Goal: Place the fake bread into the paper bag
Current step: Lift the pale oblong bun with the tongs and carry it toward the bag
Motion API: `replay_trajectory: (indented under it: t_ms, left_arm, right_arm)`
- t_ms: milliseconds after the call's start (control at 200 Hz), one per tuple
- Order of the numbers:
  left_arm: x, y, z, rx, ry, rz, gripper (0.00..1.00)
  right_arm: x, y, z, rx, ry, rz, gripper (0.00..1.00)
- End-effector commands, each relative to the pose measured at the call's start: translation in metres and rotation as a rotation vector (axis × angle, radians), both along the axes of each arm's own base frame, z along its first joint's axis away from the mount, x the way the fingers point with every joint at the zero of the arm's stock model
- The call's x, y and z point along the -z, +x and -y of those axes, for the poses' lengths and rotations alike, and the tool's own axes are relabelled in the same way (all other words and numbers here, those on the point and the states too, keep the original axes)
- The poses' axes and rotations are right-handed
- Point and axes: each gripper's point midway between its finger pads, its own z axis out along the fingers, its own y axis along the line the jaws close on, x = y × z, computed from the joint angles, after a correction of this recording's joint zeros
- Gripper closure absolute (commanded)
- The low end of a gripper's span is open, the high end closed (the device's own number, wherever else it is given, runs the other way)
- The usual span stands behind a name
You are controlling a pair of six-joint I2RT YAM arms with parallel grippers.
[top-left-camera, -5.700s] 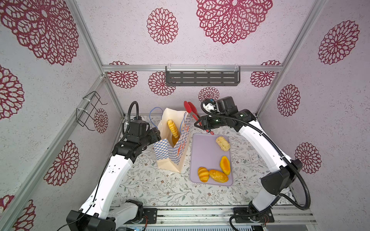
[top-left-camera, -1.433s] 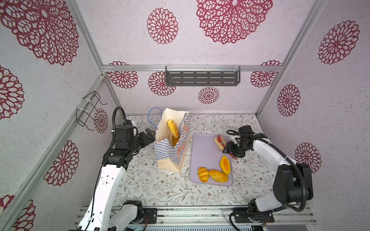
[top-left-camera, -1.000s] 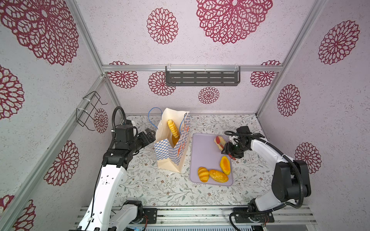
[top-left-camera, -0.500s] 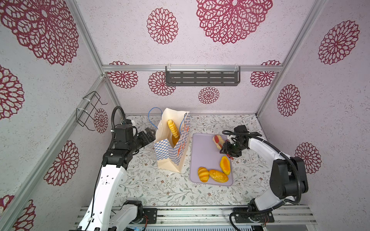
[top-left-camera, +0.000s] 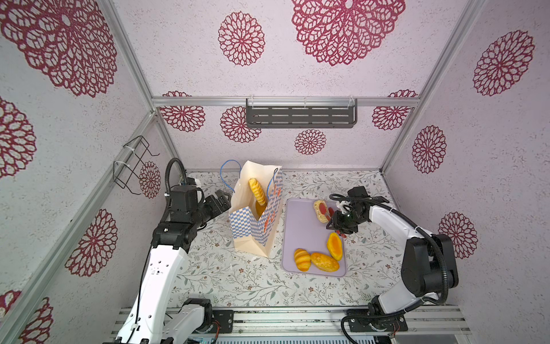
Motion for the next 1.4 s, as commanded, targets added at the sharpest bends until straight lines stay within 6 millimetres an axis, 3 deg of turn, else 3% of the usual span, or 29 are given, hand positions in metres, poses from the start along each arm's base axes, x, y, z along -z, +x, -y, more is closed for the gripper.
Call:
replay_trajectory:
  t_ms: [0,540,996,1136,1391]
  left_arm:
    - [-0.004,0.007,0.0,0.006,-0.005,0.017,0.03]
    - [0.001,0.012,0.013,0.023,0.037,-0.037,0.01]
    - [-0.003,0.015,0.027,0.024,0.081,-0.045,0.01]
    - [-0.007,0.016,0.025,0.018,0.092,-0.035,0.02]
    - [-0.004,0.019,0.023,0.018,0.141,-0.056,0.06]
  right_arm:
    - [-0.035,0.005,-0.009,-0.012,0.061,0.087,0.59]
    - [-0.056,-0.003,-0.013,0.004,0.121,0.149,0.77]
    - [-0.084,-0.005,-0.016,0.003,0.172,0.209,0.81]
    - [-0.109,-0.001,-0.02,0.004,0.207,0.253,0.81]
    - [-0.185,0.018,-0.032,0.006,0.293,0.407,0.81]
